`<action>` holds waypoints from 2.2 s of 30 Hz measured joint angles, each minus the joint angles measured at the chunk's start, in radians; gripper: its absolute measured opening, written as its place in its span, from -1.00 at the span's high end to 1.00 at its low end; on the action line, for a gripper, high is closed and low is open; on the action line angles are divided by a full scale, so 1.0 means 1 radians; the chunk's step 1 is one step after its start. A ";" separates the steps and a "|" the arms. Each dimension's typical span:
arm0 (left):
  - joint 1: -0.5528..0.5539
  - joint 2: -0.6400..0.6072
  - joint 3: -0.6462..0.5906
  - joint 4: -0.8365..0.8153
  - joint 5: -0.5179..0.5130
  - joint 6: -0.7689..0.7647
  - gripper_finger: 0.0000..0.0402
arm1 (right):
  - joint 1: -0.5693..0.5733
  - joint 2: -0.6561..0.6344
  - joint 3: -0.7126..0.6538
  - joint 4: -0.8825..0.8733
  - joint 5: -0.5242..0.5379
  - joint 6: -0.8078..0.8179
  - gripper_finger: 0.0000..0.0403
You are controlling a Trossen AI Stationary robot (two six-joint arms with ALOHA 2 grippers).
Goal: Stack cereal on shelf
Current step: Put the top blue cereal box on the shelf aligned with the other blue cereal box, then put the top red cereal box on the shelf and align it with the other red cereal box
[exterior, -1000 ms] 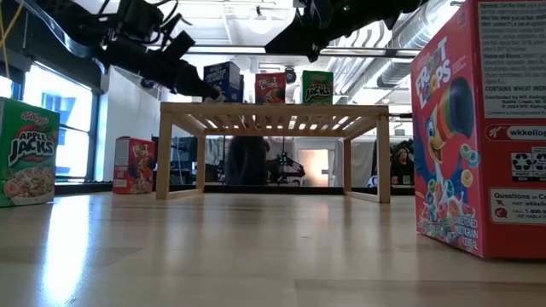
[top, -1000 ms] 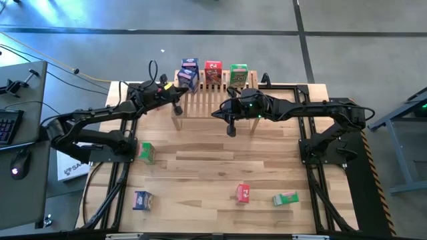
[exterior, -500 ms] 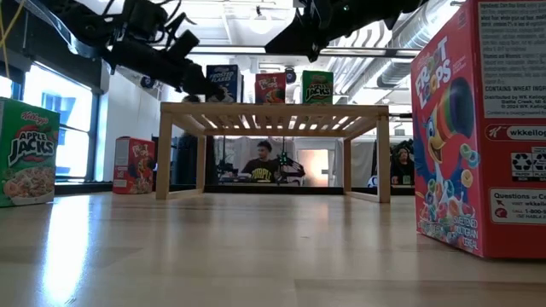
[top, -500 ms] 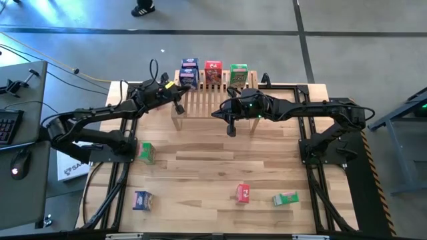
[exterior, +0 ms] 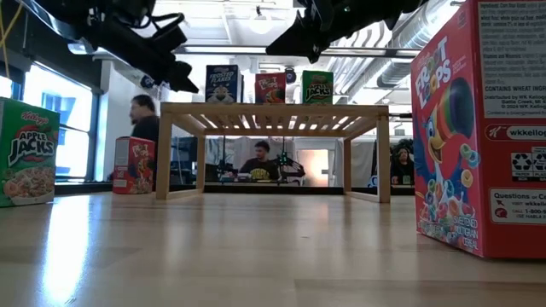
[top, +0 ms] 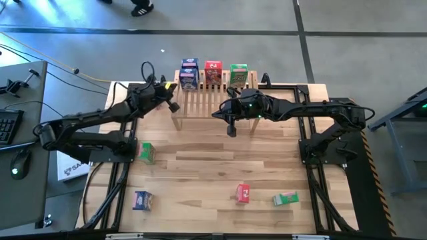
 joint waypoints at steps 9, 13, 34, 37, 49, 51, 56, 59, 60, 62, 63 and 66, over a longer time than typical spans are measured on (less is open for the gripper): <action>0.004 0.098 0.000 0.106 0.046 -0.002 0.96 | 0.000 0.000 0.000 0.000 0.000 0.003 1.00; 0.004 0.105 0.000 0.115 0.062 -0.002 0.96 | 0.000 0.000 0.000 0.000 0.000 0.007 1.00; 0.047 -0.062 0.439 -0.988 0.004 -0.344 1.00 | 0.007 -0.021 -0.120 0.047 -0.061 -0.035 1.00; 0.107 -0.039 0.474 -1.081 0.007 -0.372 0.97 | 0.014 -0.027 -0.154 0.086 -0.062 -0.038 1.00; 0.299 0.136 0.476 -1.161 0.137 -0.341 0.22 | 0.062 -0.051 -0.160 0.090 -0.095 -0.072 1.00; 0.309 0.170 0.476 -1.162 0.132 -0.343 0.09 | 0.070 -0.057 -0.160 0.084 -0.095 -0.072 1.00; 0.325 0.242 0.476 -1.165 0.080 -0.360 -0.14 | 0.080 -0.065 -0.160 0.084 -0.095 -0.072 1.00; 0.337 0.272 0.476 -1.169 0.030 -0.361 -0.23 | 0.080 -0.065 -0.160 0.083 -0.095 -0.065 1.00; 0.343 0.278 0.476 -1.169 0.030 -0.363 -0.25 | 0.080 -0.065 -0.160 0.081 -0.095 -0.062 1.00; 0.355 0.296 0.476 -1.171 0.037 -0.375 -0.29 | 0.080 -0.065 -0.160 0.083 -0.095 -0.061 1.00; 0.360 0.303 0.476 -1.174 0.041 -0.381 -0.30 | 0.082 -0.065 -0.160 0.084 -0.095 -0.061 1.00; 0.378 0.334 0.476 -1.192 0.066 -0.388 -0.32 | 0.083 -0.065 -0.160 0.083 -0.095 -0.063 1.00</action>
